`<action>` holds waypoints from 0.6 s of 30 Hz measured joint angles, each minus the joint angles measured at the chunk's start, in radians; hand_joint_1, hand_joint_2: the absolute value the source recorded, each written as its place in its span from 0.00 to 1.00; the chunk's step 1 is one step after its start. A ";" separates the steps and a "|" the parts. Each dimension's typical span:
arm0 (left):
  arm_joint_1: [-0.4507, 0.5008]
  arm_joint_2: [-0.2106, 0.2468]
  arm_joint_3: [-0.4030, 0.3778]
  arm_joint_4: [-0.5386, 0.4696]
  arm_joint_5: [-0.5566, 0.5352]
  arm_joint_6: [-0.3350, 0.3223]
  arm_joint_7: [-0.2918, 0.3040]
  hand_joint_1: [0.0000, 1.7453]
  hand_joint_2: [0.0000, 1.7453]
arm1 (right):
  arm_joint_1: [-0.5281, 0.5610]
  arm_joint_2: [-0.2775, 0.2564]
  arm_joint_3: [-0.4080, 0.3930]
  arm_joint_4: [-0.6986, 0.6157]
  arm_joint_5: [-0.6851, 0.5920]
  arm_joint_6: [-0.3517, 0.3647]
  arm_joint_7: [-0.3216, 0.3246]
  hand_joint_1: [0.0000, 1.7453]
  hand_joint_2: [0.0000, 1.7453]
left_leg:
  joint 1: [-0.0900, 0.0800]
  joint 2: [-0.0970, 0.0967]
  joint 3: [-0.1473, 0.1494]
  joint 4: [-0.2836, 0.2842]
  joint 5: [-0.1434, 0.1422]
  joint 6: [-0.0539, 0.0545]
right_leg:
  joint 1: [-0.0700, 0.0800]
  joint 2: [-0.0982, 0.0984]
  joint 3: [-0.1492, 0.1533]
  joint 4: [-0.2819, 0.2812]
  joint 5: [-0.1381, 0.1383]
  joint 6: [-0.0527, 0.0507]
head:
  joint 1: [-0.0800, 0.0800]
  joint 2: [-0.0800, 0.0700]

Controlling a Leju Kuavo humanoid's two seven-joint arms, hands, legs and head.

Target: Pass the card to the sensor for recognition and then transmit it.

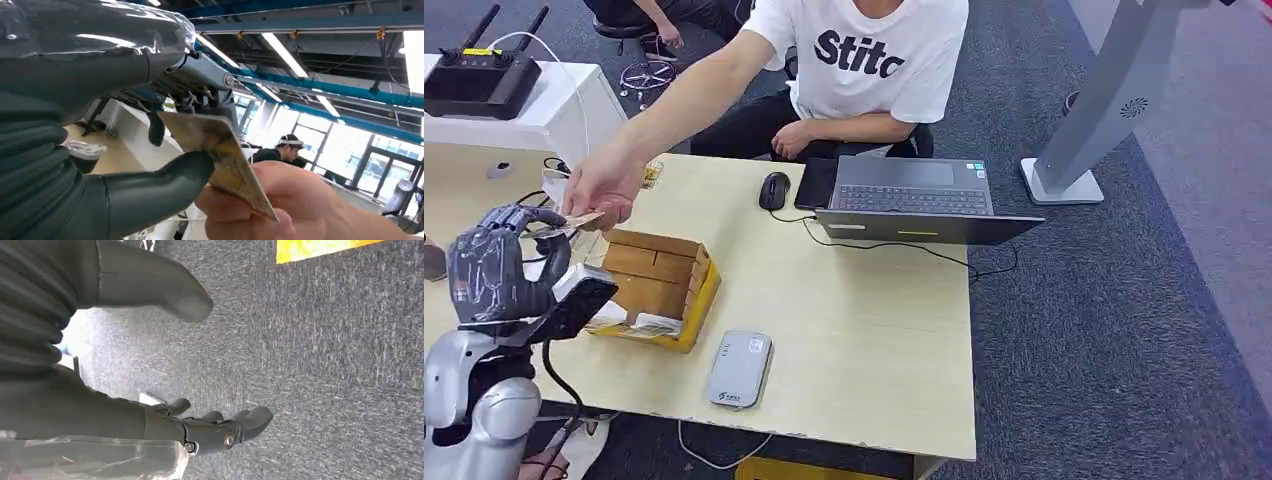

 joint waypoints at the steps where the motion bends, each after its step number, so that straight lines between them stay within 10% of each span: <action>1: 0.001 0.000 -0.001 0.000 0.000 0.000 0.000 1.00 1.00 | 0.000 0.000 0.000 0.000 0.000 0.000 0.000 0.00 1.00 | 0.000 0.000 0.000 0.000 0.000 0.000 | 0.000 0.000 0.000 0.000 0.000 0.000 | 0.000 0.000; 18: 0.057 -0.016 -0.144 0.003 -0.016 -0.090 -0.008 1.00 1.00 | 0.000 0.000 0.021 0.000 -0.032 0.004 0.003 0.00 1.00 | 0.000 0.000 0.000 0.000 0.000 0.000 | 0.000 0.000 0.000 0.000 0.000 0.000 | 0.000 0.000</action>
